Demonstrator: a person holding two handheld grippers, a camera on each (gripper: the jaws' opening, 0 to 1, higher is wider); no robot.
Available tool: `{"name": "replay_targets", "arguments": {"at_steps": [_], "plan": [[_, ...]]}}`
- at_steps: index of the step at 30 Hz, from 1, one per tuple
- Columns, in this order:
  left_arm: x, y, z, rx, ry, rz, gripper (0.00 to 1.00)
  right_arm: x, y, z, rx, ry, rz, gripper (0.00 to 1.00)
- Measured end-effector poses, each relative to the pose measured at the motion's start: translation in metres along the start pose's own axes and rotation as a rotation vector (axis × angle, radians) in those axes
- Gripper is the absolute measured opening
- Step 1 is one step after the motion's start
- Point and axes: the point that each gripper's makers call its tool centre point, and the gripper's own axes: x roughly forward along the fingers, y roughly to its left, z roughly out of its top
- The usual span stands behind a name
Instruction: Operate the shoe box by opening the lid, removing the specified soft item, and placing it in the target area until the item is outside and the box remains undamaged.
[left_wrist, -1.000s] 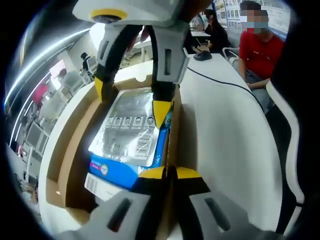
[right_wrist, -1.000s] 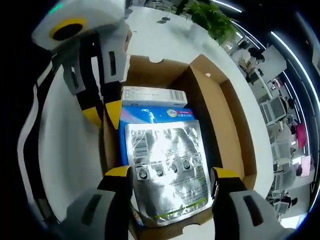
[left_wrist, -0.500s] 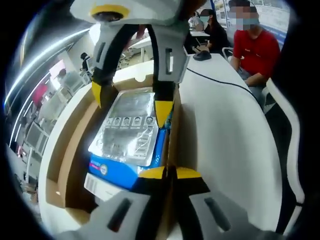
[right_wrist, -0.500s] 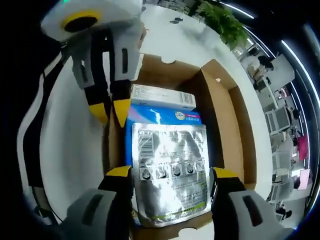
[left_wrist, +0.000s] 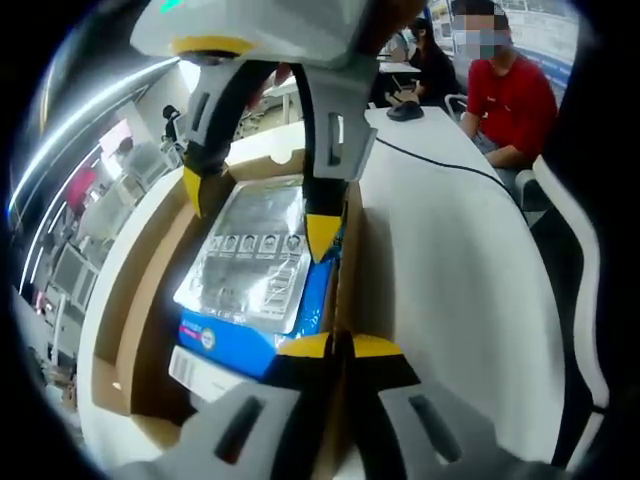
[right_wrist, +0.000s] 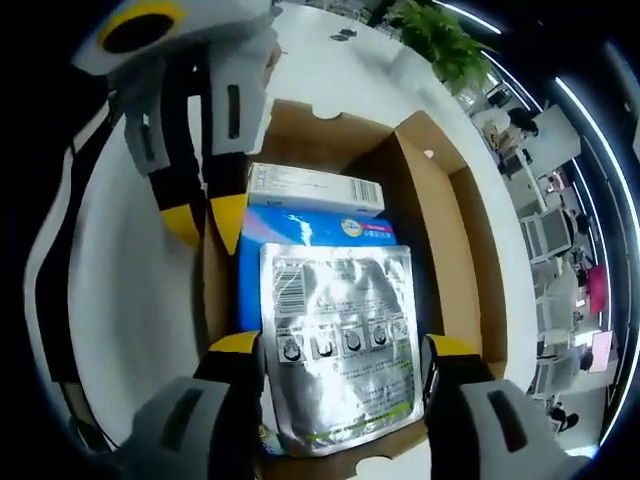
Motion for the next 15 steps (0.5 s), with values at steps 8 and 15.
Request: {"name": "replay_targets", "arguments": {"at_steps": [8, 15], "plan": [[0.000, 0.000, 0.000, -0.007, 0.001, 0.002, 0.05, -0.007, -0.013, 0.000, 0.008, 0.000, -0.088, 0.72], [-0.002, 0.000, 0.001, -0.009, 0.001, 0.006, 0.05, -0.016, -0.022, 0.002, -0.012, -0.014, -0.155, 0.75]]}}
